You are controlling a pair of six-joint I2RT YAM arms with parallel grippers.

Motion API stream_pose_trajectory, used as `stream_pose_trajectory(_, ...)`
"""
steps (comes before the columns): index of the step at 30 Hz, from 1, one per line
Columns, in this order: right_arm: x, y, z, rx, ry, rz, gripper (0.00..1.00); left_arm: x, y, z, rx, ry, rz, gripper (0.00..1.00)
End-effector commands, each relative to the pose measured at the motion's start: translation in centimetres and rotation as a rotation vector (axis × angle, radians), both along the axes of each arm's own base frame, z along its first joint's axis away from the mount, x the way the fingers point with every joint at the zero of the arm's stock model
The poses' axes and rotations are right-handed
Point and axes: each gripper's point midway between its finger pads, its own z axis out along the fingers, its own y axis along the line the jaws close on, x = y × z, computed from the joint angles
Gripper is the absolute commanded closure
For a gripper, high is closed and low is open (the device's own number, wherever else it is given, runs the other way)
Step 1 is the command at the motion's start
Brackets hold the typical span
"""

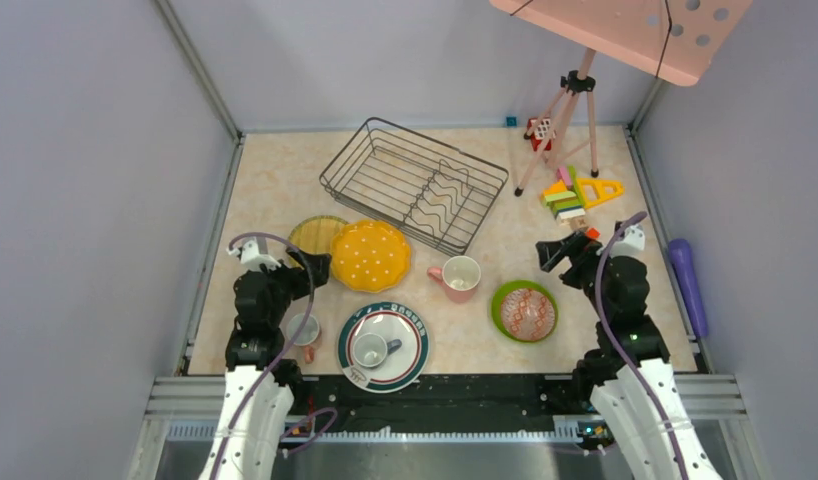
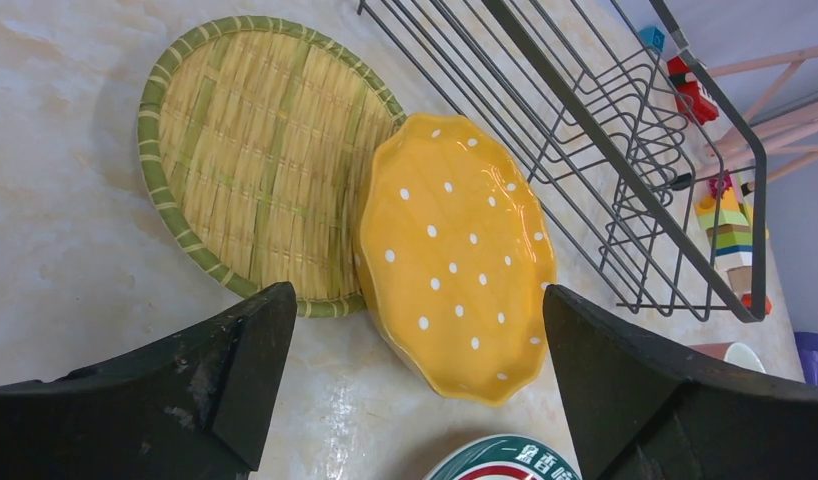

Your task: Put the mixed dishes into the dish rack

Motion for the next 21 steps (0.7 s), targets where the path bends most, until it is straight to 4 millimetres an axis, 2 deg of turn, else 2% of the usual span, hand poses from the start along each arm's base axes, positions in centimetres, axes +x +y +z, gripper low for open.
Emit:
stream_pose_trajectory(1,0.1,1.0,1.6,-0.038,-0.036,0.074,0.01,0.2,-0.6,1.0,0.000,-0.058,-0.040,0.01)
stream_pose_trajectory(8,0.2,3.3,1.6,-0.034,0.042,0.223,0.04,-0.2,-2.8,1.7,-0.017,-0.120,-0.181,0.03)
stream_pose_trajectory(13,0.8,6.4,0.3,-0.084,0.143,0.343,0.07,-0.1,-2.7,1.7,-0.021,-0.122,-0.168,0.03)
stream_pose_trajectory(17,0.6,9.7,-0.8,-0.163,0.198,0.407,0.09,-0.1,-3.1,1.7,-0.041,-0.132,-0.187,0.03)
stream_pose_trajectory(21,0.8,11.8,-1.4,-0.197,0.229,0.445,0.19,-0.2,-3.7,1.9,-0.053,-0.138,-0.222,0.03)
